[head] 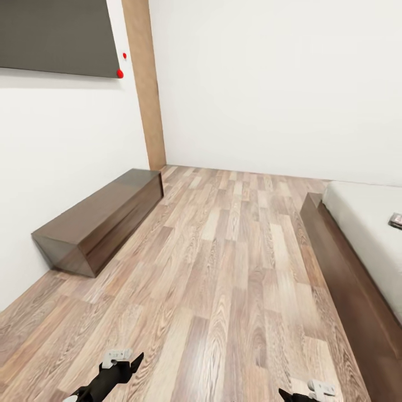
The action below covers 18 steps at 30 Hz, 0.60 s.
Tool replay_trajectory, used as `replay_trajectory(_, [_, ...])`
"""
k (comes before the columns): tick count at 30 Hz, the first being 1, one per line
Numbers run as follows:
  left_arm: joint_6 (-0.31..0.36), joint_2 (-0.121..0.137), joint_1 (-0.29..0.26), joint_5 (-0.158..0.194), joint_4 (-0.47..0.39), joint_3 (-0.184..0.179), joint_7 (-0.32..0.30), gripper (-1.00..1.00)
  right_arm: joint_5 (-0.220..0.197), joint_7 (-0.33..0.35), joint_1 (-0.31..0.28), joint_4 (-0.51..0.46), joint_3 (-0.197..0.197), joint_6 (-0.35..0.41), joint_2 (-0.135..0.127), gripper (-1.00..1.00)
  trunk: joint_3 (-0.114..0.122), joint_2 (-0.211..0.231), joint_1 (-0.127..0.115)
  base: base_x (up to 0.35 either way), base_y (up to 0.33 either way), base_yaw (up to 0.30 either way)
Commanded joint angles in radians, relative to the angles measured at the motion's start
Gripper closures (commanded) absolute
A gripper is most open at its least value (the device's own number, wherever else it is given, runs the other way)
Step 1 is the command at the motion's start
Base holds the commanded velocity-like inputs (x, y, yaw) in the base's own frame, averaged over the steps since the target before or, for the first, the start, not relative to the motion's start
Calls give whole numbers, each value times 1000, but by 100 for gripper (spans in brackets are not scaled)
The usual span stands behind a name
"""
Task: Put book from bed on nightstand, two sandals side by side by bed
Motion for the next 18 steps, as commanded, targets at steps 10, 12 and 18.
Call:
replay_trajectory(10, [-5, -1, -1, -10, 0, 7, -5, -100, 11, 3, -1, 1, -6, -5, 0, -100, -1, 0, 0, 96, 0, -215])
replay_trajectory(12, [-6, -1, -1, -10, 0, 6, -5, -100, 11, 4, -1, 1, -6, -5, 0, -100, -1, 0, 0, 311, 0, -46])
replay_trajectory(18, [-6, 0, -1, -10, 0, 7, -5, -100, 11, 4, -1, 1, -6, -5, 0, -100, -1, 0, 0, 329, 10, -11])
